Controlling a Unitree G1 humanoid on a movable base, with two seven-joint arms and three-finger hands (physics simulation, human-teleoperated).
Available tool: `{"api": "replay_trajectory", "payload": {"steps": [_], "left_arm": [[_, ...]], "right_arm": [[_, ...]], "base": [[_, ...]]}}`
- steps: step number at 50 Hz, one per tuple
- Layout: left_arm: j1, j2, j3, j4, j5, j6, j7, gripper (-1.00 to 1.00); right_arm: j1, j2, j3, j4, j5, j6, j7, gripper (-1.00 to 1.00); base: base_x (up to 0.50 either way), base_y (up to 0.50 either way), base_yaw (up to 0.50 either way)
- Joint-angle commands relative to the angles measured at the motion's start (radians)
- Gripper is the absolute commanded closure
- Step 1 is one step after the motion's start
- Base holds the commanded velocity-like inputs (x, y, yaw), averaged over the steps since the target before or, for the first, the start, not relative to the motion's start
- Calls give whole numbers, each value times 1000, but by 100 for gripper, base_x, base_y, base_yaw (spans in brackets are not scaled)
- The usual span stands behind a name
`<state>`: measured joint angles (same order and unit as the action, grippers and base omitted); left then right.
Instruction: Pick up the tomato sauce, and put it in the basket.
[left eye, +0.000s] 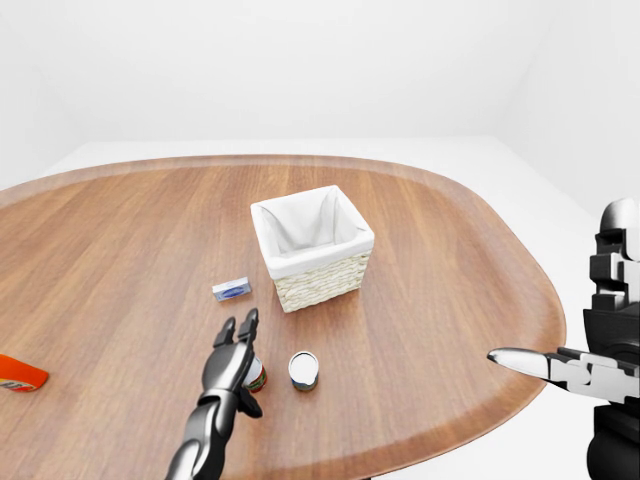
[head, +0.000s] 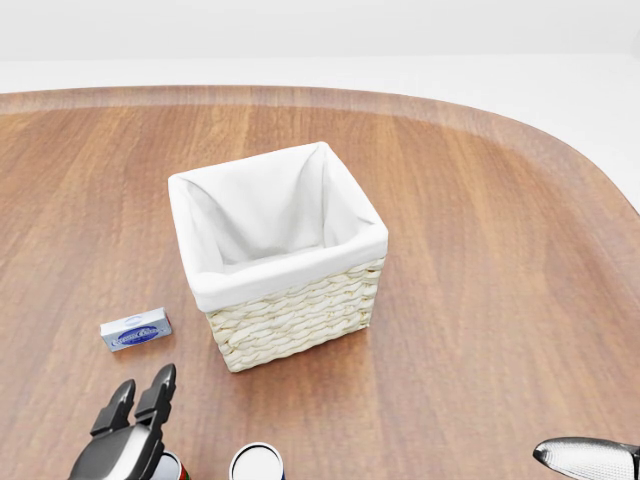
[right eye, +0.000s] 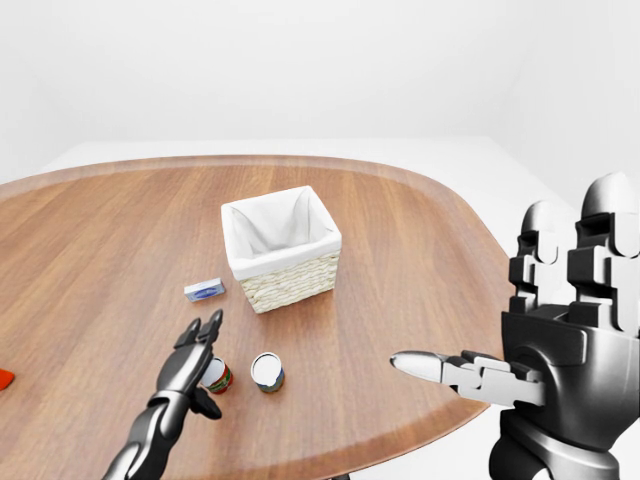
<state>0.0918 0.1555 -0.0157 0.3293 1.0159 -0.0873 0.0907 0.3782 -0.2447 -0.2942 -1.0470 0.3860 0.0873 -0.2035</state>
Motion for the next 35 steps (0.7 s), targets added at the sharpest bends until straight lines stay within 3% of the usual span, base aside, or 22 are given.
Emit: {"api": "replay_trajectory", "payload": {"steps": [1,13,35], "left_arm": [[-44,9,-13,108,7,0,52,-100],[-35,18,-9,93,17,0,40,-100],[-71,21,-21,171,19,0,85,-100]], "right_arm": [[4,3,0,0,0,0,1,-100],[2,-1,8,0,-5,0,-5,-100],[1,1,3,0,-3,0,-1,-100]], "base": [[0,0,0],[0,0,0],[0,0,0]]}}
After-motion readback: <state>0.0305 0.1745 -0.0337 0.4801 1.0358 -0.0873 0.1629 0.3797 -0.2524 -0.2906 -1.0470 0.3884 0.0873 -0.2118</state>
